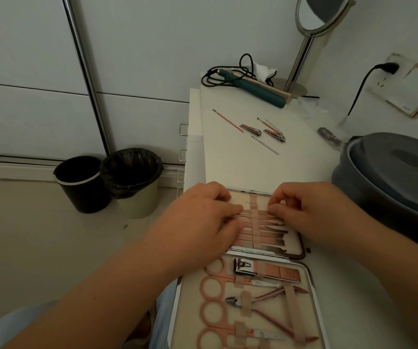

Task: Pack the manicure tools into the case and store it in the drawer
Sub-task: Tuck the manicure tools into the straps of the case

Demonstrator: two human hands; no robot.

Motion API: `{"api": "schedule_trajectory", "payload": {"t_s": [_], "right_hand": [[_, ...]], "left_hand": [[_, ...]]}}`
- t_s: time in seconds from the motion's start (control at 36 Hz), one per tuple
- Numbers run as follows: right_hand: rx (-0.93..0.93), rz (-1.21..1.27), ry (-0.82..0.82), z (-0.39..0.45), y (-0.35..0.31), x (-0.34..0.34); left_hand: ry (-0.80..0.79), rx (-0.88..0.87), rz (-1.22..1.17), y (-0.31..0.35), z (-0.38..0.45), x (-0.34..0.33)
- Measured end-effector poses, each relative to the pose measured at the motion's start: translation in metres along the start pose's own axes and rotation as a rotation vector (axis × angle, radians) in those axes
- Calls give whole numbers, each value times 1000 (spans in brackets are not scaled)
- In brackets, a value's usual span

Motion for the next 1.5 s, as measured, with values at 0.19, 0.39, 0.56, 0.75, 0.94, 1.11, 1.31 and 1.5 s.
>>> {"api": "schedule_trajectory", "payload": {"t_s": [0.19, 0.39, 0.56, 0.75, 0.94, 1.11, 1.31, 1.5], "right_hand": [[-13, -98, 27, -15, 16, 8], [112, -379, 49, -10, 0, 7], [148, -375, 13, -11, -4, 4], [154, -304, 20, -16, -6, 4], [122, -175, 26, -14, -2, 1], [60, -38, 105, -4, 0, 7], [-198, 357, 271, 57, 23, 10], [-360, 335, 386, 113, 42, 21]], "left_hand": [[32, -6, 15, 1, 0, 1], [64, -27, 26, 4, -2, 4], [86, -31, 31, 5, -3, 4], [110, -9, -5, 2, -2, 5], [136, -23, -26, 1, -3, 4], [151, -26, -62, -1, -3, 6], [145, 5, -136, -4, -1, 10], [322, 112, -462, -36, -5, 40]]}}
Point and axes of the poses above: each hand's wrist, its own z-axis towards the middle knuckle, its own x-axis out of the back of the hand, y = z × x, the point moved 9 cm from there along z, towards the middle knuckle, and after that the axes turned 5 degrees about -z, right-handed, at the moved point
